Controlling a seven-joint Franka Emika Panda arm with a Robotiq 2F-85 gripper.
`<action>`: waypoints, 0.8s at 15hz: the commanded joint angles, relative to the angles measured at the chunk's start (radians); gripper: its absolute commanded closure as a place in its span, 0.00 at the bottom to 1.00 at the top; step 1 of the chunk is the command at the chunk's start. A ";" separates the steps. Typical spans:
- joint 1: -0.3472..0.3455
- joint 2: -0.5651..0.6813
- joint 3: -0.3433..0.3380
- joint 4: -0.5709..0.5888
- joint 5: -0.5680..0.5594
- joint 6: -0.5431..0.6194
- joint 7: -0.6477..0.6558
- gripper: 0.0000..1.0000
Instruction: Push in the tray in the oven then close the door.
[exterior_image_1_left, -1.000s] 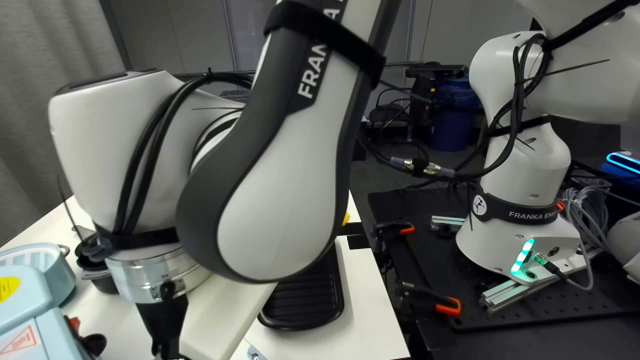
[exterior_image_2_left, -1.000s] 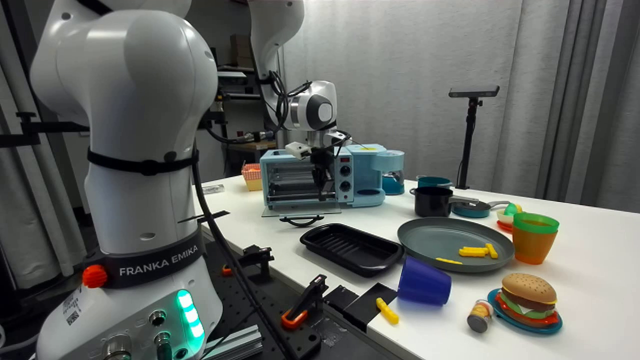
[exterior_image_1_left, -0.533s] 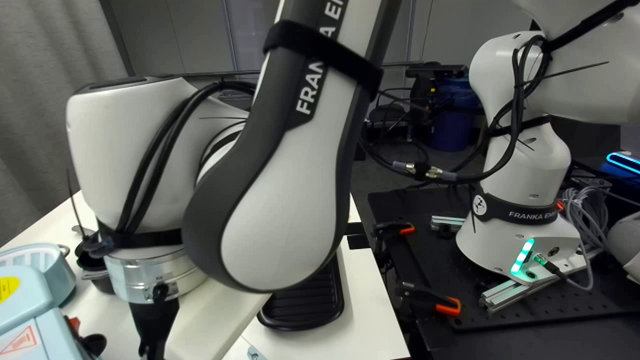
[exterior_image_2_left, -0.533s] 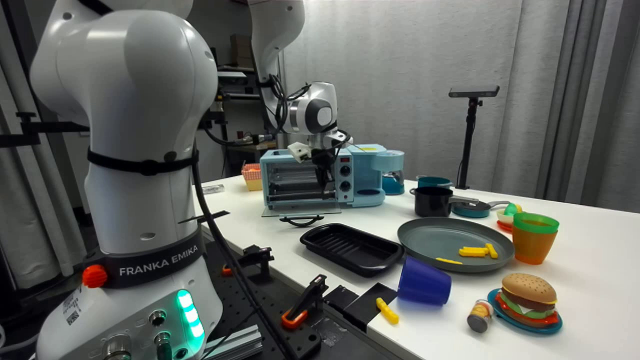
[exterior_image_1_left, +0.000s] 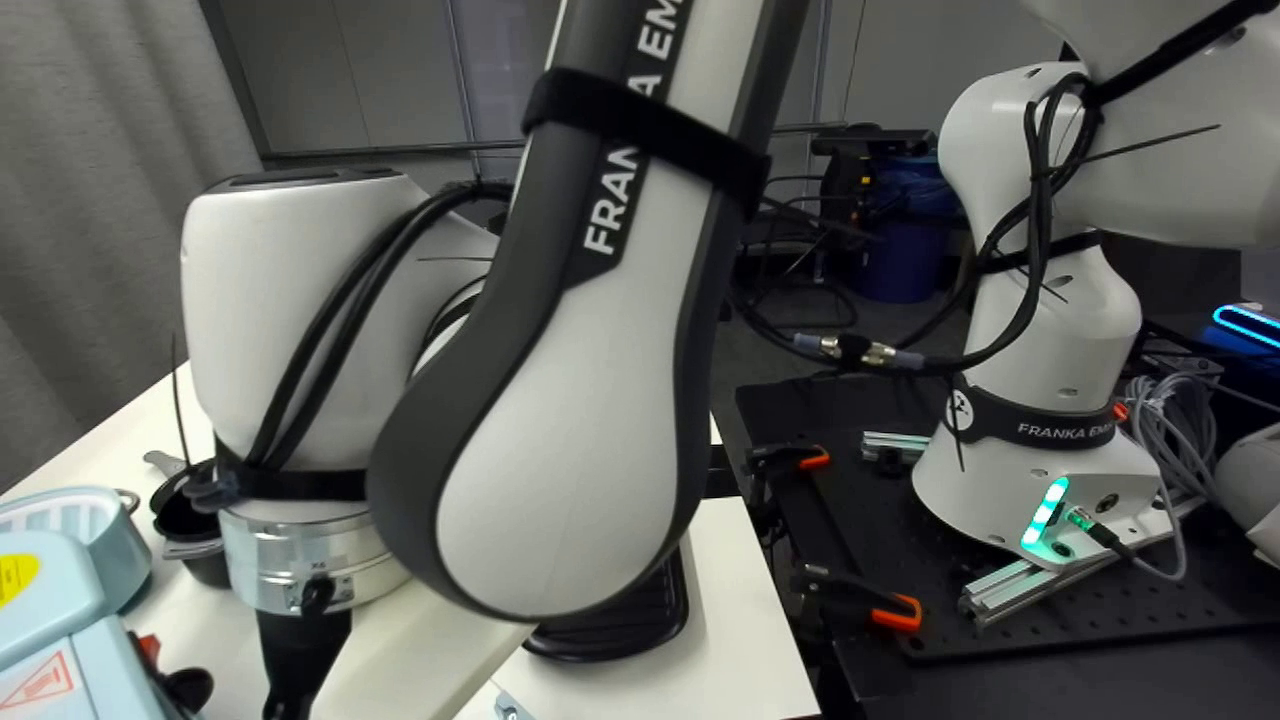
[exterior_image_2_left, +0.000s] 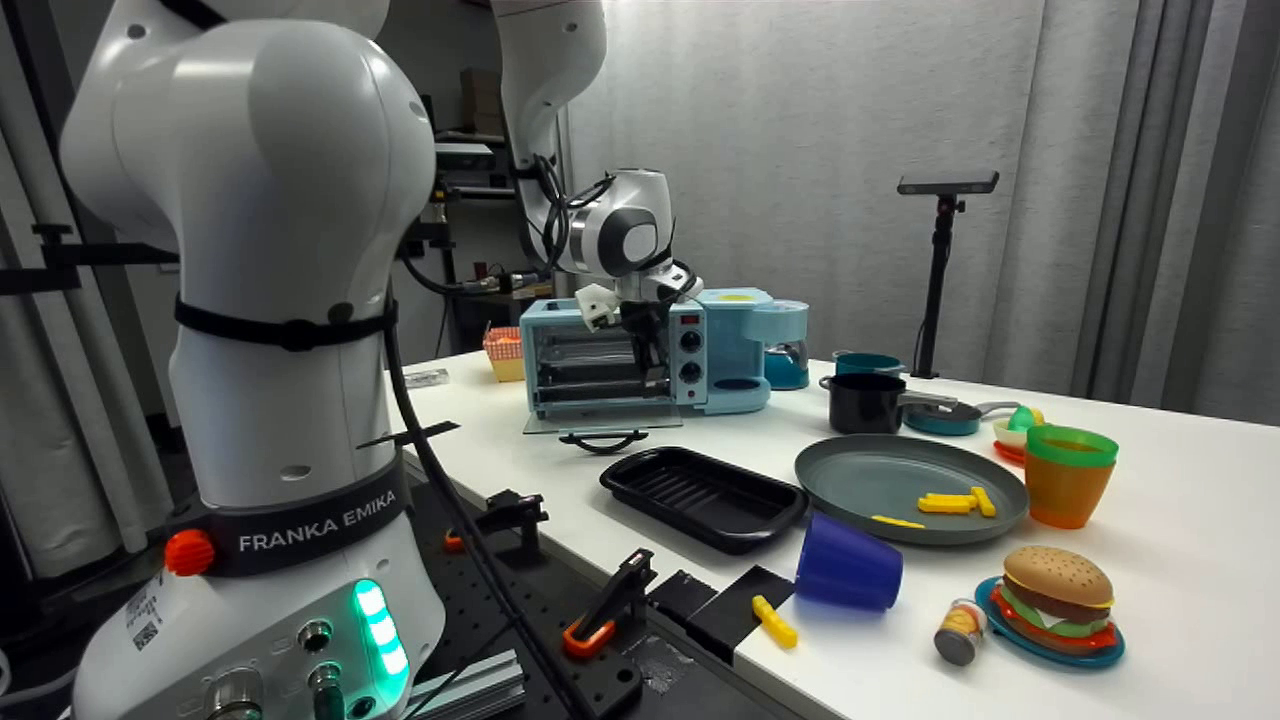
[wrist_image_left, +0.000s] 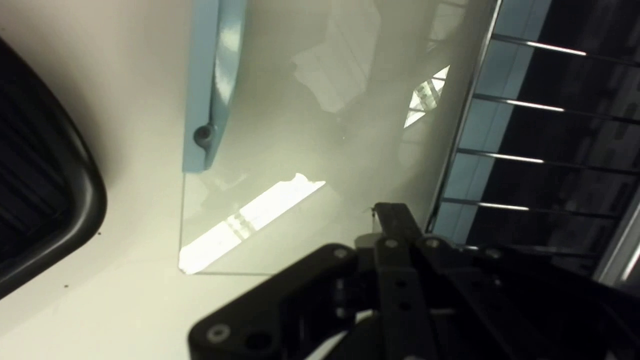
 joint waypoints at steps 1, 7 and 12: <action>0.006 0.001 0.017 0.001 0.044 0.046 -0.005 1.00; 0.008 0.007 0.029 0.005 0.054 0.119 -0.012 1.00; -0.001 0.040 0.057 0.015 0.090 0.178 -0.018 1.00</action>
